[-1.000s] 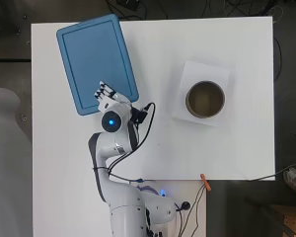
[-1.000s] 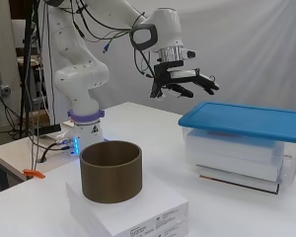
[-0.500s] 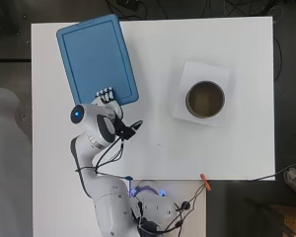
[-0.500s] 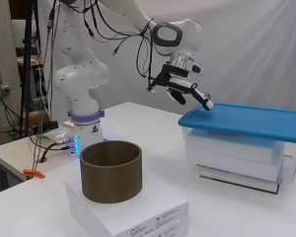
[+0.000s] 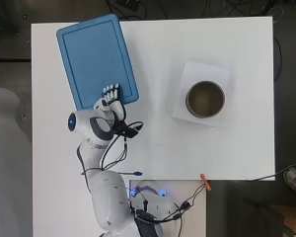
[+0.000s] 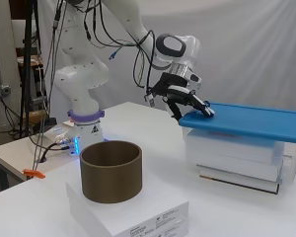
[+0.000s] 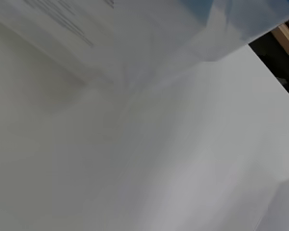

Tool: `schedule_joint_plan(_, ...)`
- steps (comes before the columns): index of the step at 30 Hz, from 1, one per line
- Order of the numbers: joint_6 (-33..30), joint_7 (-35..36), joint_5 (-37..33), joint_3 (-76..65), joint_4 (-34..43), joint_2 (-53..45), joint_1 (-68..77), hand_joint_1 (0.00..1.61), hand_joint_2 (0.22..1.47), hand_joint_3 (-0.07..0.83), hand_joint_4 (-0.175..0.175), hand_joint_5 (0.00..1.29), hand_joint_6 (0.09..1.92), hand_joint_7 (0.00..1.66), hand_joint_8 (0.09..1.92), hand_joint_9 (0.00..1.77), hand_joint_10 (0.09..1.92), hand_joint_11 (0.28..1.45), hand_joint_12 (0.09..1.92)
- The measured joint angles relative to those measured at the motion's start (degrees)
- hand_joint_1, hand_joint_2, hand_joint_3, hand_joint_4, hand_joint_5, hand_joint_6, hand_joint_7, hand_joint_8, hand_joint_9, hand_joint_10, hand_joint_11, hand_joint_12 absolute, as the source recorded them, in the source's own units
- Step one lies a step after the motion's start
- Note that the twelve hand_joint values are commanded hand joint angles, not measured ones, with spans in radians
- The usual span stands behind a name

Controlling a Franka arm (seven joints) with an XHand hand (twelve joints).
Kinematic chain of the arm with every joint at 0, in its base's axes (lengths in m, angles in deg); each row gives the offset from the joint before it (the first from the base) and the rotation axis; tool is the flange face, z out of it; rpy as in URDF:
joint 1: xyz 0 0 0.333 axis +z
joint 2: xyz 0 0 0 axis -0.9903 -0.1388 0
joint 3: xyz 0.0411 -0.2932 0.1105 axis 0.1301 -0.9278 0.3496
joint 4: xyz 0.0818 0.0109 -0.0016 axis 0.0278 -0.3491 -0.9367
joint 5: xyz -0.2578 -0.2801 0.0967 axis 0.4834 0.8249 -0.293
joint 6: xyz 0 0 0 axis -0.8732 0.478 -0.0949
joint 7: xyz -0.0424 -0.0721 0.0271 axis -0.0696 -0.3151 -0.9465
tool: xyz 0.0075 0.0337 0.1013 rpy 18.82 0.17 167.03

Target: Teleoperate dual arm-hand system to remove items from a box

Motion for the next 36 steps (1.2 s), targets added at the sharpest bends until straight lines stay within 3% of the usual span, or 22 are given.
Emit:
schedule_joint_plan(3, -6.24, -0.33, 3.53, -1.67, -3.15, 1.83, 0.31, 0.4, 1.07, 0.021, -0.147, 0.1, 0.09, 0.02, 0.09, 0.14, 0.09, 0.34, 0.09)
schedule_joint_plan(7, -13.35, 2.36, 0.46, -6.73, -3.89, 3.34, 0.4, 0.3, 1.08, 0.003, -0.151, 0.09, 0.09, 0.08, 0.09, 0.22, 0.09, 0.37, 0.09)
schedule_joint_plan(8, -14.1, 2.83, -0.23, -7.34, -3.85, 3.5, 0.42, 0.31, 1.1, 0.004, -0.147, 0.15, 0.09, 0.19, 0.09, 0.31, 0.09, 0.4, 0.09)
schedule_joint_plan(9, -14.78, 2.98, -0.4, -7.6, -3.79, 3.62, 0.45, 0.63, 1.13, 0.006, -0.13, 0.36, 0.47, 0.5, 0.4, 0.65, 0.14, 0.56, 0.1)
schedule_joint_plan(10, -15.36, 3.11, -0.34, -7.73, -3.76, 3.72, 0.52, 0.89, 1.18, 0.0, -0.144, 0.51, 0.83, 0.68, 0.85, 0.86, 0.57, 0.66, 0.48)
schedule_joint_plan(11, -15.72, 3.52, -0.31, -7.89, -3.72, 3.8, 0.66, 1.04, 1.21, -0.001, -0.158, 0.58, 1.05, 0.76, 1.16, 0.95, 0.95, 0.67, 0.86)
schedule_joint_plan(12, -15.94, 4.76, -0.73, -8.44, -3.53, 3.87, 0.82, 1.12, 1.23, 0.0, -0.166, 0.62, 1.17, 0.8, 1.34, 0.99, 1.2, 0.66, 1.12)
schedule_joint_plan(14, -16.25, 10.37, -4.27, -10.26, -3.11, 3.91, 1.01, 1.18, 1.25, 0.0, -0.174, 0.64, 1.26, 0.83, 1.48, 1.01, 1.4, 0.64, 1.34)
schedule_joint_plan(18, -16.86, 29.36, -19.36, -14.0, -2.23, 4.12, 1.37, 1.19, 1.26, 0.001, -0.175, 0.65, 1.29, 0.83, 1.52, 1.01, 1.47, 0.63, 1.41)
schedule_joint_plan(21, -16.81, 38.66, -26.38, -15.86, -1.6, 4.02, 1.5, 1.31, 1.24, 0.0, -0.173, 0.53, 1.41, 0.75, 1.42, 0.93, 1.35, 0.58, 1.21)
schedule_joint_plan(26, -6.39, 34.18, -24.97, -13.81, 3.9, 4.12, 1.62, 1.33, 1.25, 0.001, -0.175, 0.46, 1.44, 0.71, 1.42, 0.91, 1.34, 0.59, 0.99)
schedule_joint_plan(27, -4.81, 33.65, -24.41, -13.31, 4.98, 5.02, 1.8, 1.38, 1.23, 0.0, -0.116, 0.49, 1.13, 0.69, 1.39, 0.9, 1.33, 0.58, 0.94)
schedule_joint_plan(30, -5.36, 34.32, -22.73, -12.11, 6.03, 10.8, 2.62, 1.35, 1.21, -0.003, -0.15, 0.52, 1.35, 0.78, 1.26, 0.97, 1.23, 0.63, 0.71)
schedule_joint_plan(31, -6.75, 34.46, -22.19, -11.83, 5.95, 12.37, 2.86, 1.29, 1.22, -0.003, -0.148, 0.59, 1.31, 0.81, 1.32, 0.98, 1.26, 0.66, 0.89)
schedule_joint_plan(33, -11.41, 34.55, -20.33, -12.04, 4.99, 14.03, 3.39, 1.21, 1.27, 0.001, -0.166, 0.63, 1.27, 0.77, 1.56, 0.97, 1.62, 0.68, 1.36)
schedule_joint_plan(35, -17.02, 37.33, -19.75, -13.34, 4.68, 14.12, 3.74, 0.99, 1.29, 0.002, 0.019, 0.65, 1.39, 0.78, 1.67, 1.05, 1.83, 0.75, 1.63)
schedule_joint_plan(36, -19.14, 40.38, -19.95, -13.97, 5.56, 13.8, 3.94, 0.94, 1.29, 0.001, 0.076, 0.66, 1.42, 0.8, 1.65, 1.08, 1.87, 0.78, 1.69)
